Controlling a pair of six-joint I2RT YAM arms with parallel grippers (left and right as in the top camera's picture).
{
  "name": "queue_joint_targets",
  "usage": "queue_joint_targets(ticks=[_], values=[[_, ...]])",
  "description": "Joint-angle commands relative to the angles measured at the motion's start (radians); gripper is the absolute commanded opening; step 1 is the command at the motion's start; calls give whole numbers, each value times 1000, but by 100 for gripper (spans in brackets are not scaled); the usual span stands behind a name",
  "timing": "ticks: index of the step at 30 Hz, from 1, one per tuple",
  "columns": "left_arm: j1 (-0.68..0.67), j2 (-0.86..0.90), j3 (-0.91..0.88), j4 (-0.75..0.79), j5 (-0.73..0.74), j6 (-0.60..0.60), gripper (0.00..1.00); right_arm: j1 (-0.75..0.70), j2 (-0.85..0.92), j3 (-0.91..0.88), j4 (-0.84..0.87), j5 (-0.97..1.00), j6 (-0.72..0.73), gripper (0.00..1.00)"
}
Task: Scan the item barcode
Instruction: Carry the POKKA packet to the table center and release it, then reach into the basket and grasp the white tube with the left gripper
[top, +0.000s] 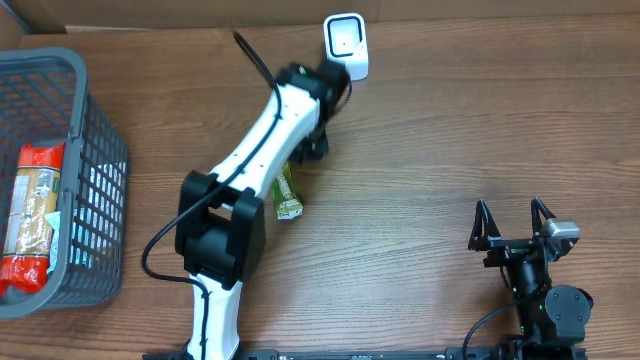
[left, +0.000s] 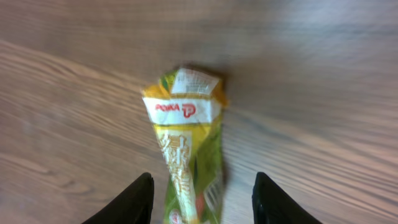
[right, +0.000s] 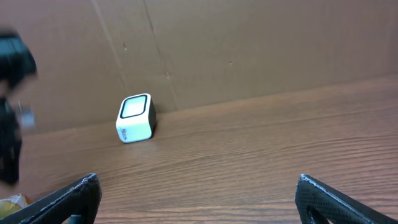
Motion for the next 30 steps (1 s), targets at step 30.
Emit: queue_joint_targets(ticks=[30], values=[[1339, -545, -184, 77, 491, 396, 40, 5, -7, -11, 3, -5, -5, 100]])
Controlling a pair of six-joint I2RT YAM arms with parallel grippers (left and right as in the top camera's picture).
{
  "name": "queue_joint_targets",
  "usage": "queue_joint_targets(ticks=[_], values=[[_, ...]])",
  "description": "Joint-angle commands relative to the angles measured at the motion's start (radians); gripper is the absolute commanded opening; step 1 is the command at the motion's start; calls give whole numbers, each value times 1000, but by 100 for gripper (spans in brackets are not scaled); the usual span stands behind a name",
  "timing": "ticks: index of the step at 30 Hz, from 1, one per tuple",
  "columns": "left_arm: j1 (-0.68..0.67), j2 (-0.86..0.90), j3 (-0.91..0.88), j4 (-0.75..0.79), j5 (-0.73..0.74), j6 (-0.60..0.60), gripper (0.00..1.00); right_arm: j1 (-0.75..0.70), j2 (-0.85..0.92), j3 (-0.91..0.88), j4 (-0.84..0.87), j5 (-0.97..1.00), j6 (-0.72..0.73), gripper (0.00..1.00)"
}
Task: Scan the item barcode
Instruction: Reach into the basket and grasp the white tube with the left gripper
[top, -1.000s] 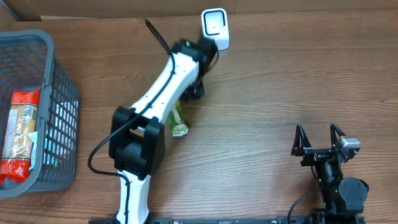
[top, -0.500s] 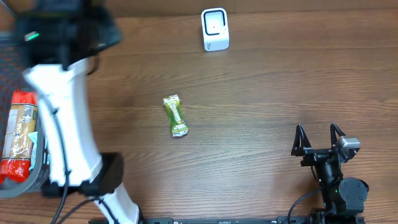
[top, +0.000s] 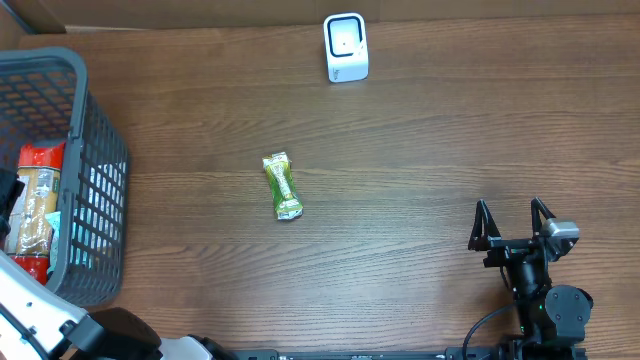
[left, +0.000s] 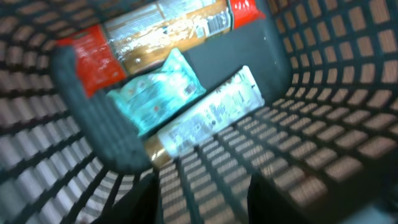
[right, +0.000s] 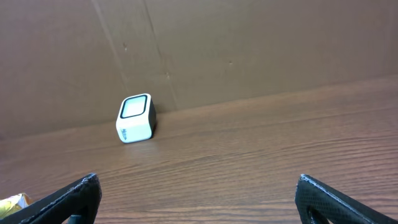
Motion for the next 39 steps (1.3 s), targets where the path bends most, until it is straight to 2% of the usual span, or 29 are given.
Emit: queue_joint_targets(ticks=[1, 3, 8, 11, 16, 21, 30, 32, 33, 34, 39], values=[[21, -12, -160, 114, 103, 139, 41, 5, -7, -11, 4, -5, -4, 100], [14, -6, -232, 182, 103, 196, 54, 5, -7, -11, 4, -5, -4, 100], [2, 42, -397, 386, 104, 234, 70, 5, -7, -11, 4, -5, -4, 100], [-3, 89, -442, 467, 111, 235, 70, 5, -7, -11, 4, -5, -5, 100], [-31, 217, -462, 582, 175, 341, 70, 5, -7, -11, 4, -5, -4, 100], [-72, 319, -462, 627, 215, 414, 70, 5, -7, -11, 4, -5, -4, 100], [-122, 439, -463, 644, 169, 431, 68, 5, -7, -11, 4, -5, -5, 100], [-122, 458, -463, 631, 154, 424, 55, 5, -7, -11, 4, -5, -4, 100], [-122, 469, -463, 622, 150, 424, 26, 5, -7, -11, 4, -5, -4, 100], [-122, 476, -463, 620, 147, 422, 4, 5, -7, -11, 4, -5, -5, 100], [-115, 475, -414, 583, 99, 348, 4, 5, -7, -11, 4, -5, -4, 100]])
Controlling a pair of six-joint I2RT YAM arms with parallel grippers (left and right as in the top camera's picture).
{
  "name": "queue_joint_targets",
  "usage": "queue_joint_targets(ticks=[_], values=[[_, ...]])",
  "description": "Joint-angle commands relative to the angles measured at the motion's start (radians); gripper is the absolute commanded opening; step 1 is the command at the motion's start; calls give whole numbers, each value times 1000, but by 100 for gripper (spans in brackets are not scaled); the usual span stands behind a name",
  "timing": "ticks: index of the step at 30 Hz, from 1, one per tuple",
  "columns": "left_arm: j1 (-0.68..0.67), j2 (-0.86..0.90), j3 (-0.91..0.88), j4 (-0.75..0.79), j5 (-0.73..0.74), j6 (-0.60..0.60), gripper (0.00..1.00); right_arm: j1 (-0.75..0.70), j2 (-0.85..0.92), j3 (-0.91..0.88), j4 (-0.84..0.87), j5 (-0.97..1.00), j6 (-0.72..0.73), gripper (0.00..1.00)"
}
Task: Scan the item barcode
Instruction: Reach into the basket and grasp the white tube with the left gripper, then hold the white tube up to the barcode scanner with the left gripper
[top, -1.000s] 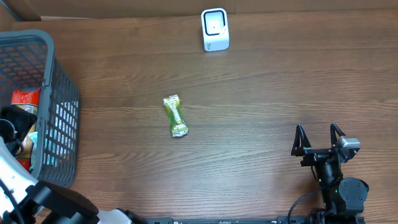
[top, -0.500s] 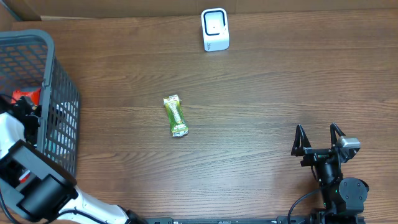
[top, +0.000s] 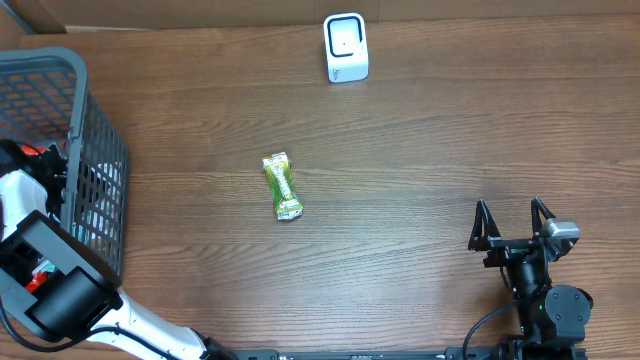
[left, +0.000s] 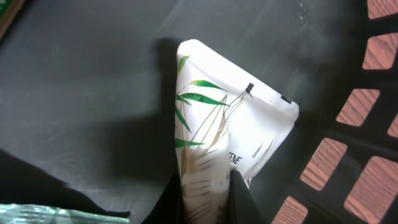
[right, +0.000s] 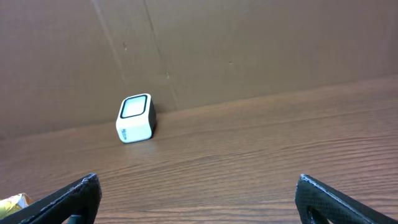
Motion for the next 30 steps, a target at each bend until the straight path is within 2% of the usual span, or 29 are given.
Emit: queue_joint_targets(ticks=[1, 5, 11, 16, 20, 24, 30], values=[[-1, 86, 28, -78, -97, -64, 4, 5, -7, -11, 3, -5, -5, 100], [4, 86, 217, -221, -97, -72, 4, 5, -7, -11, 3, -5, -5, 100], [4, 76, 788, -576, -98, -73, 4, 5, -7, -11, 3, -5, -5, 100], [-2, 16, 1166, -777, -105, -108, 4, 5, -7, -11, 3, -5, -5, 100], [-28, -92, 1322, -854, -85, -152, 4, 5, -7, -11, 3, -5, -5, 100], [-143, -217, 1340, -903, -65, -159, 4, 5, -7, -11, 3, -5, -5, 100], [-507, -242, 1308, -941, -26, -238, 4, 5, -7, -11, 3, -5, -5, 100]])
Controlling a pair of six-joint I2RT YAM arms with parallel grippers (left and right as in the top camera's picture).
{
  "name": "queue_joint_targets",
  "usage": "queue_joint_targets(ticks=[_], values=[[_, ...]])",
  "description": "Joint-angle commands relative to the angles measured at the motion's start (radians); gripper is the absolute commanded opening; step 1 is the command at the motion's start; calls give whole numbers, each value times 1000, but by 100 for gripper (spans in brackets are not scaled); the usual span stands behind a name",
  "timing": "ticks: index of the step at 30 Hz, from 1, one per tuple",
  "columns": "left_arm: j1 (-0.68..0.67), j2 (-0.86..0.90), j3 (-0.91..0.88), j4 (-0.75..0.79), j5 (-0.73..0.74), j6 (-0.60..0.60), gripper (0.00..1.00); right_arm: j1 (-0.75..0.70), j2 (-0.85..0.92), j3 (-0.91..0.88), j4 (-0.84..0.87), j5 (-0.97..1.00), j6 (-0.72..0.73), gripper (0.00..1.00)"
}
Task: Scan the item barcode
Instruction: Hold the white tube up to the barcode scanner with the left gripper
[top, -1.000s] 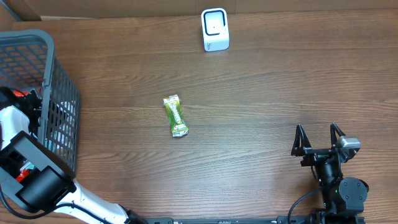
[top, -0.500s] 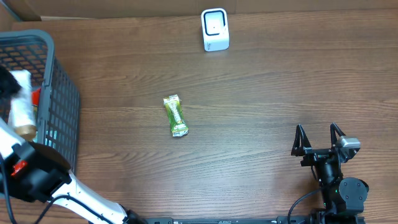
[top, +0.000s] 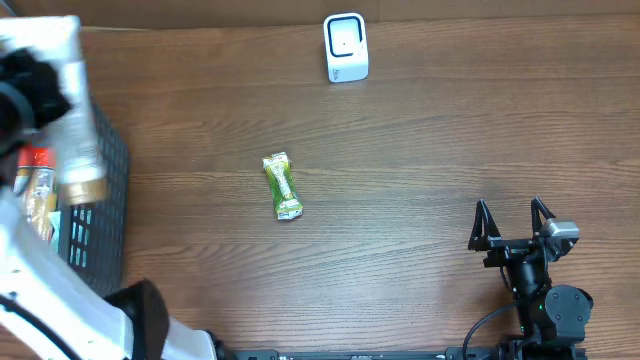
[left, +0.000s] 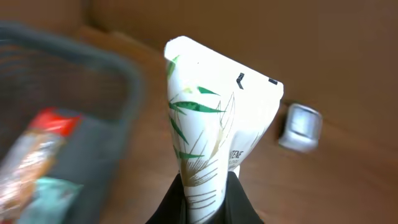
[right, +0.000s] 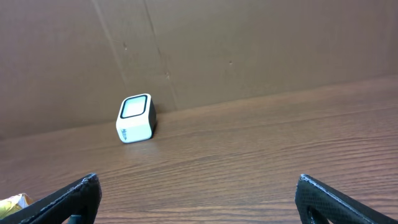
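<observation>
My left gripper (left: 206, 190) is shut on a white tube (left: 214, 118) printed with green leaves. It holds the tube up in the air over the grey basket (left: 127, 74). From overhead the tube (top: 76, 110) has a gold cap at its lower end and hangs beside the left gripper (top: 38, 88). The white scanner (top: 345, 46) stands at the table's far edge and shows as the scanner (left: 300, 127) beyond the tube. My right gripper (right: 199, 199) rests open at the near right, facing the scanner (right: 135, 118).
A green and yellow snack packet (top: 283, 186) lies on the table left of centre. The basket (top: 95, 240) at the left edge holds a red-ended packet (top: 38, 185) and a pale blue packet (left: 53, 193). A cardboard wall (right: 249, 43) runs behind the scanner.
My left gripper was down in the basket, shut on the white tube on the basket floor. Now it holds the tube high above the basket rim. The right arm has not moved.
My left gripper stood open over the snack packet in the middle of the table. Then it hung open over the basket's contents, the packet left lying on the table. Then it was shut on the white tube in the basket, and now holds it lifted out.
</observation>
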Motion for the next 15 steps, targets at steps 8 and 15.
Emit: queue_joint_targets(ticks=[8, 15], values=[[-542, 246, -140, 38, 48, -191, 5, 5, -7, -11, 4, -5, -4, 100], [-701, 503, -153, 85, 37, -280, 4, 5, -7, -11, 4, -5, -4, 100]])
